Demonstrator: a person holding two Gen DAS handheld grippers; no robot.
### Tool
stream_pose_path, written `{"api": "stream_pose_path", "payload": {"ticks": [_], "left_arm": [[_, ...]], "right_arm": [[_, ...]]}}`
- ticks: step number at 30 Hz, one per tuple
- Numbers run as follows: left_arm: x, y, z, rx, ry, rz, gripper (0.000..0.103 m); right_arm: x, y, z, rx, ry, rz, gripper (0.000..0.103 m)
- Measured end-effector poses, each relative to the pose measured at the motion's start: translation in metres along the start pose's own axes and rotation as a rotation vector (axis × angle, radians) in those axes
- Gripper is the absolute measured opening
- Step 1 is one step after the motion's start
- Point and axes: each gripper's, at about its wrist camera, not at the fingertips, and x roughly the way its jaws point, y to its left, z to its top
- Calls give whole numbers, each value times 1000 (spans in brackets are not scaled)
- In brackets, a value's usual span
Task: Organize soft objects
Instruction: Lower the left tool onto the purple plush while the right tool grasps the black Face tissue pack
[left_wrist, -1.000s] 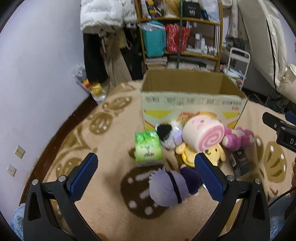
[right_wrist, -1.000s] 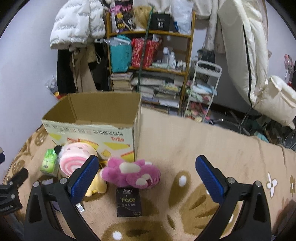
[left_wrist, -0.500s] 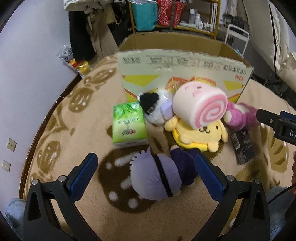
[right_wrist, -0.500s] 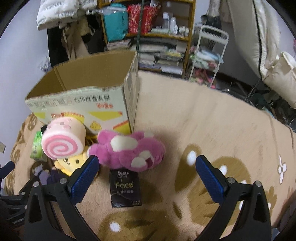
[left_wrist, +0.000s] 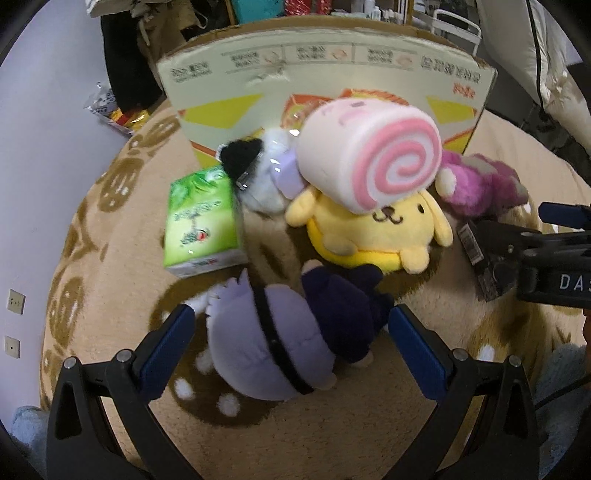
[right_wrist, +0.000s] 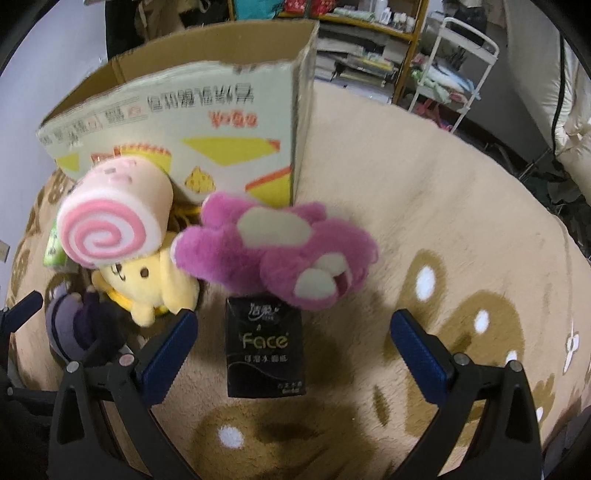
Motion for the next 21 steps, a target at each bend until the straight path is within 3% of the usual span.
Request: {"api": "stream_pose_path", "payload": {"ticks": [10,13,16,21], "left_arm": [[12,-6,0,14,21,13,102],[14,-7,0,20,22,19,102],[15,-11,-2,38,26,32,102],[16,-15,-3,42,33,47,102]], "right_arm": [[20,-7,2,-5,76,10,99],[24,-5,1,-14,91,15,91],[27,-1,-1,-27,114,6,73],[31,0,-3,-29,135,0,69]]}}
